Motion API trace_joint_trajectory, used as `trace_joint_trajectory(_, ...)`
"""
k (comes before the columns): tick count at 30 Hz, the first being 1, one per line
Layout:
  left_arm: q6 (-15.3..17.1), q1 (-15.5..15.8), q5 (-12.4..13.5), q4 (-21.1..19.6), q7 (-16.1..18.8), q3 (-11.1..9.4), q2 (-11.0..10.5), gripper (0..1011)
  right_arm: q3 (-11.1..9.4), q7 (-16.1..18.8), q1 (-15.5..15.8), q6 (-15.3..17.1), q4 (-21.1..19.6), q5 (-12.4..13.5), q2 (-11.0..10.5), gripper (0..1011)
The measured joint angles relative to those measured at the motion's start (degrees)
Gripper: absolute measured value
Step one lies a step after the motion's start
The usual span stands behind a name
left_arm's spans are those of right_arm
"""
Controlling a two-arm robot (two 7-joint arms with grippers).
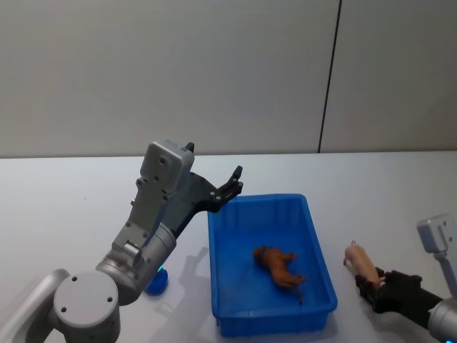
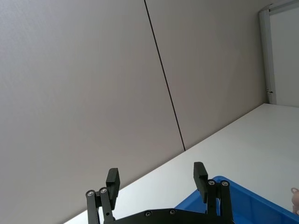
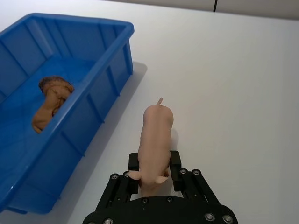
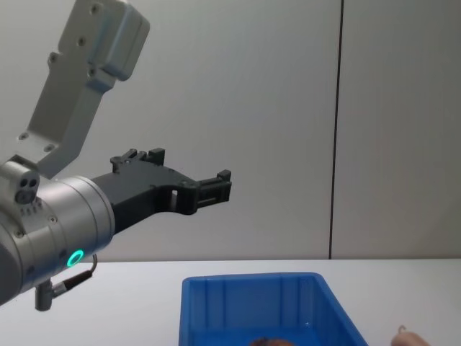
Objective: Pick up the two dolls from the table and place them into the box.
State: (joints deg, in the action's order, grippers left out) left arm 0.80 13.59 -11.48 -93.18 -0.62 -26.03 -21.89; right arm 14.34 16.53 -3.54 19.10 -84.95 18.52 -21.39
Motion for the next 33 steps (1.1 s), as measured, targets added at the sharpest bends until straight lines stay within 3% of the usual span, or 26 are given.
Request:
trace_joint_trajectory(3, 0.0, 0.0, 0.0, 0.0, 0.0, 0.0, 0.0, 1001, 0.06, -0.24, 0.08, -0.83, -0.52, -0.6, -0.05, 374)
trace_joint_trajectory(19, 0.0, 0.0, 0.0, 0.0, 0.0, 0.0, 0.0, 1001, 0.52, 0.26, -0.35, -6.12, -5.45, -4.81, -0.11, 374)
trace_joint_trajectory(27, 0.0, 0.0, 0.0, 0.0, 0.0, 0.0, 0.0, 1001, 1.36, 3.76, -2.07, -7.12, -7.81, -5.95, 0.97, 374)
trace_joint_trajectory(33, 0.0, 0.0, 0.0, 0.0, 0.0, 0.0, 0.0, 1001, 2.34, 7.14, -3.85, -5.66, -8.22, -6.09, 2.47, 375)
